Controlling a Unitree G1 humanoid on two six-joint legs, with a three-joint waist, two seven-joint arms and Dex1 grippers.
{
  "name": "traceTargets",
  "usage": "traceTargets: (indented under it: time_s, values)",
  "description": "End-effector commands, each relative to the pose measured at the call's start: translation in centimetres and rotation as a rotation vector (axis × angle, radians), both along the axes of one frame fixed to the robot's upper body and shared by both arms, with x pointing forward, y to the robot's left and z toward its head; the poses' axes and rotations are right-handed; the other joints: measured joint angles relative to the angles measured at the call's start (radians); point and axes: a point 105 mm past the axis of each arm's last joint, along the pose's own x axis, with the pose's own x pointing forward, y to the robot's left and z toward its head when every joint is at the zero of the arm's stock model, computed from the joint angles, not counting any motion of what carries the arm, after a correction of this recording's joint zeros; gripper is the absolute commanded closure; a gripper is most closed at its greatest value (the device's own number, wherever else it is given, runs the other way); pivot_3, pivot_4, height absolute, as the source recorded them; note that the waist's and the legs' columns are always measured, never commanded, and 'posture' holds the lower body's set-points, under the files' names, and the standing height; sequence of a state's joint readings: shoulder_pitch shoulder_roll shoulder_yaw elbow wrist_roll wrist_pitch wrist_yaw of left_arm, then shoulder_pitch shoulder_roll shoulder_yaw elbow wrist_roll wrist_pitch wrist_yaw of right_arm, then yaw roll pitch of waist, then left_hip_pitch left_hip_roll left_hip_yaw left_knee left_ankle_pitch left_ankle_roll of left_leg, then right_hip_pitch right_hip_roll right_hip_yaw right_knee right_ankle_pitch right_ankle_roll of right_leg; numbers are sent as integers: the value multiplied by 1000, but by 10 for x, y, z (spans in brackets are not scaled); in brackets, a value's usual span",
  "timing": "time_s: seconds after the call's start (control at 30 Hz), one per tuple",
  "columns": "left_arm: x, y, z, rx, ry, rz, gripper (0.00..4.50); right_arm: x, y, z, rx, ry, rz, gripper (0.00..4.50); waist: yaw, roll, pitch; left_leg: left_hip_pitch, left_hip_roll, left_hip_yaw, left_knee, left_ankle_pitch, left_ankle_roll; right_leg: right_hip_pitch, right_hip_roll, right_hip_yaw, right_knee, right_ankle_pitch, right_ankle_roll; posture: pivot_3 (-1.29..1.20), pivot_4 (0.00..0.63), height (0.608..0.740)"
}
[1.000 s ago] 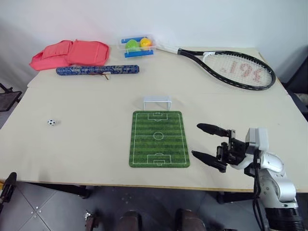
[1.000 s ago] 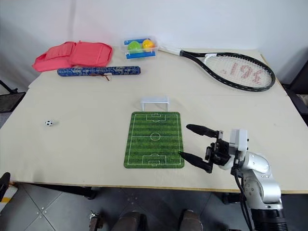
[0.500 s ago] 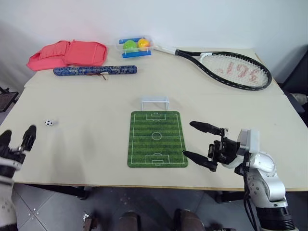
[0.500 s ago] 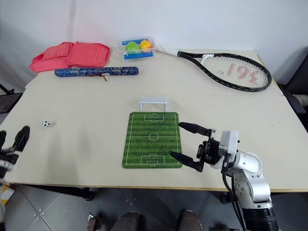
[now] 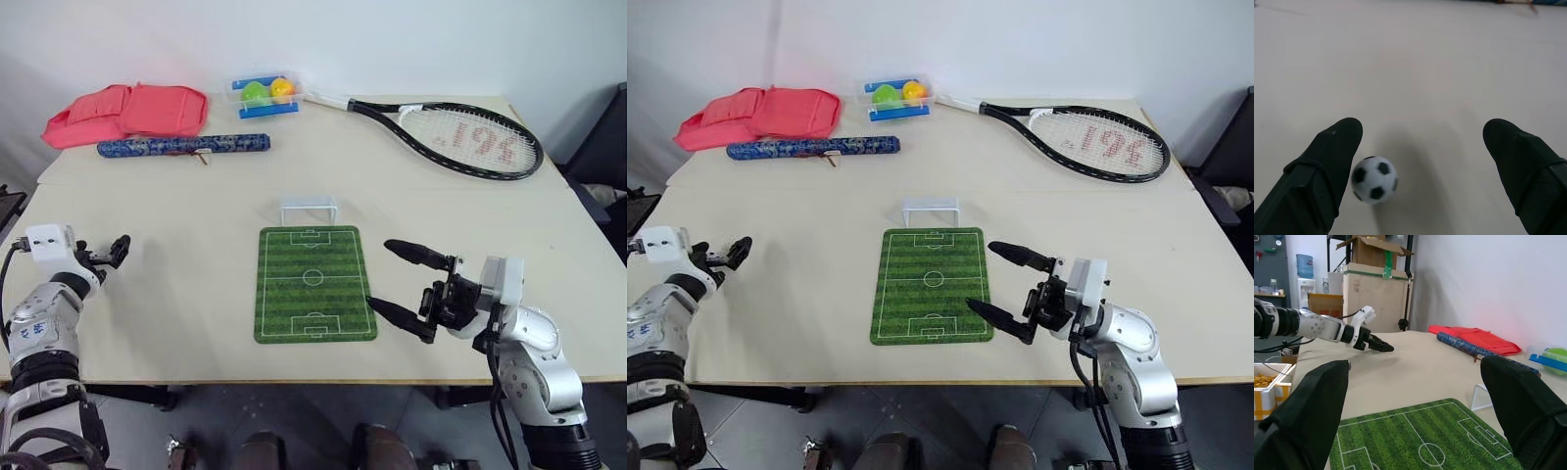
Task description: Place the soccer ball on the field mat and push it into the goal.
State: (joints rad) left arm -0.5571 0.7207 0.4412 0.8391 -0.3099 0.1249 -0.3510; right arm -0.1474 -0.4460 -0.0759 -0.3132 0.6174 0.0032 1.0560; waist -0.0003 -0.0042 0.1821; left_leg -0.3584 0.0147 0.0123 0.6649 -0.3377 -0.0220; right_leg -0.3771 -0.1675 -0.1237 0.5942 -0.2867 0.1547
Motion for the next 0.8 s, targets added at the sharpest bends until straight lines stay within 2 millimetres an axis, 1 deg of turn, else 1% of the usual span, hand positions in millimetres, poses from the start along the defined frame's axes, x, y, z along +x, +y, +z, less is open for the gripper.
traceTargets:
  time_s: [0.03,0.13,0.27,0.37,0.4,0.43,0.5,0.57,0.6,0.63,0.67,0.7,0.73,0.77,0.8]
  values:
    - [-5,13,8,58,2,41,561,-5,0,8,3,-36,-1,0,-2,0,0,0,0,0,0,0,0,0,0,0,0,0,0,0,150,740]
    - [-11,18,4,49,5,52,1525,-5,-6,4,3,-32,-19,0,-1,0,0,0,0,0,0,0,0,0,0,0,0,0,0,0,150,740]
    - [-13,18,-1,45,17,47,2788,-4,-9,0,4,-27,-27,0,-1,0,0,0,0,0,0,0,0,0,0,1,0,0,0,0,150,740]
    - [-13,16,-1,46,9,34,3631,-4,-10,-2,6,-28,-31,0,-1,0,0,1,0,1,0,0,0,0,0,1,1,0,0,0,150,740]
    - [-13,16,0,46,5,27,3635,-4,-10,-2,5,-28,-31,0,-1,0,0,1,0,1,0,0,0,0,0,2,1,0,0,0,150,740]
    - [-10,8,12,51,-56,-24,3635,-4,-11,-2,3,-31,-36,0,-1,0,0,1,0,1,0,0,0,0,0,2,1,0,0,0,150,740]
    - [-4,-16,44,66,-201,-169,3635,-4,-15,0,11,-39,-48,0,-1,0,0,1,0,1,0,0,0,0,0,2,1,0,0,0,150,740]
    - [-3,-38,63,74,-286,-298,3635,-3,-21,4,36,-28,-64,0,5,-1,0,1,0,1,0,0,0,0,0,2,1,0,0,0,150,740]
    - [-5,-62,74,94,-319,-441,3635,-5,-24,4,7,-31,-59,0,9,-1,0,0,1,1,1,0,0,0,0,1,1,0,0,0,150,740]
    - [-8,-78,80,109,-337,-541,3635,-6,-27,3,-18,-34,-53,0,12,-1,0,0,0,1,2,0,0,0,0,2,1,0,0,0,150,740]
    - [-13,-103,85,145,-347,-690,3635,-9,-30,1,-52,-32,-43,0,14,-1,0,0,0,1,2,0,0,0,0,2,1,0,0,0,150,740]
    - [-18,-118,87,166,-347,-783,3635,-11,-32,-1,-75,-32,-35,0,17,-1,0,0,0,2,2,0,0,0,0,2,0,0,0,0,150,740]
    - [-28,-156,86,207,-315,-1009,3635,-21,-37,-8,-163,-58,12,0,19,-1,0,0,0,2,2,-1,1,0,0,3,0,0,0,0,150,740]
    - [-39,-181,83,229,-287,-1171,3635,-28,-41,-14,-230,-76,49,0,23,-1,0,1,0,2,1,-1,0,0,0,3,0,0,0,0,150,740]
    - [-47,-207,78,255,-240,-1326,3635,-32,-47,-19,-262,-52,65,0,26,-1,1,1,0,2,1,-1,0,0,0,3,-1,0,0,0,150,740]
